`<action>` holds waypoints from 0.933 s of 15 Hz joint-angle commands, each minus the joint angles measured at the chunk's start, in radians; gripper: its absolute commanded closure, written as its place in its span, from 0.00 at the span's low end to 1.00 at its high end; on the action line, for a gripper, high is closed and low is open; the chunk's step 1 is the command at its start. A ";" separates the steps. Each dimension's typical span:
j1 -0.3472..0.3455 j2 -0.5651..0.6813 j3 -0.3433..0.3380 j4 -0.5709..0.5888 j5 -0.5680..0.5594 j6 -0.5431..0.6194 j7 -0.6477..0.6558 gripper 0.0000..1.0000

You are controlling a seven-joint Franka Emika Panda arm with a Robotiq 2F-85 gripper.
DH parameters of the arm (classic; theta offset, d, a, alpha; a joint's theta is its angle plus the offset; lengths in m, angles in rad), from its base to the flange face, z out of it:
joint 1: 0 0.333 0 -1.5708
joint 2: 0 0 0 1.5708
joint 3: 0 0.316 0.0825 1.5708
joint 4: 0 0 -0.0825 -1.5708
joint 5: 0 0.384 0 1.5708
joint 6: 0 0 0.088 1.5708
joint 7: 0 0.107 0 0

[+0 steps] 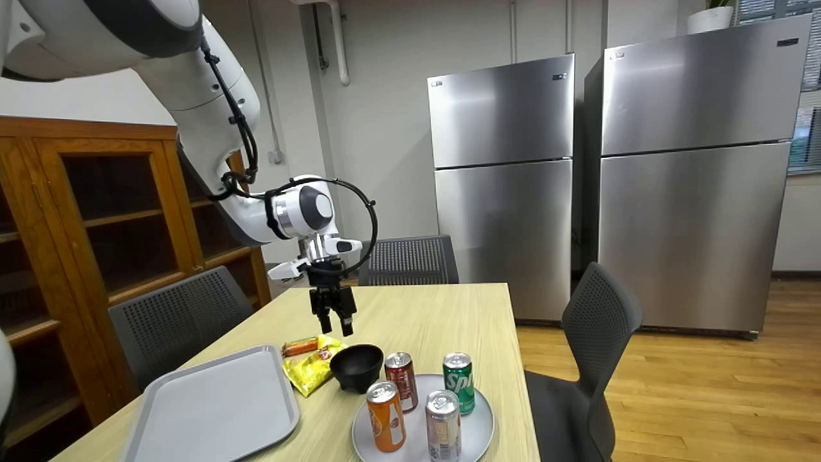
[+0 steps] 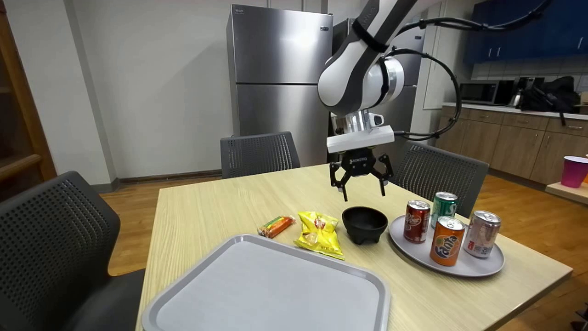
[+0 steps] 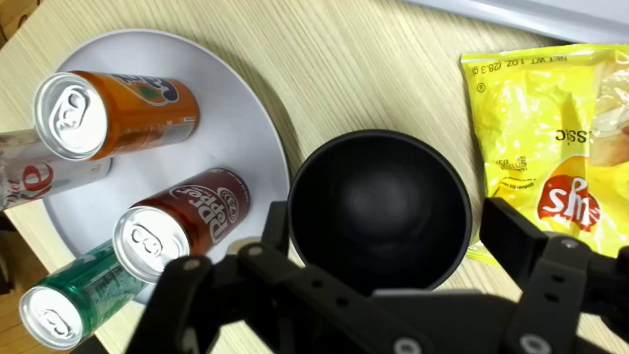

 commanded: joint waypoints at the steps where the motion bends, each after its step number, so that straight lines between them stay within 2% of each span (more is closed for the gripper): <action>1: -0.007 0.000 0.008 0.002 -0.005 -0.002 0.003 0.00; 6: -0.016 -0.030 -0.010 -0.031 -0.012 0.028 0.008 0.00; 14: -0.063 -0.062 -0.078 -0.077 -0.020 0.069 0.022 0.00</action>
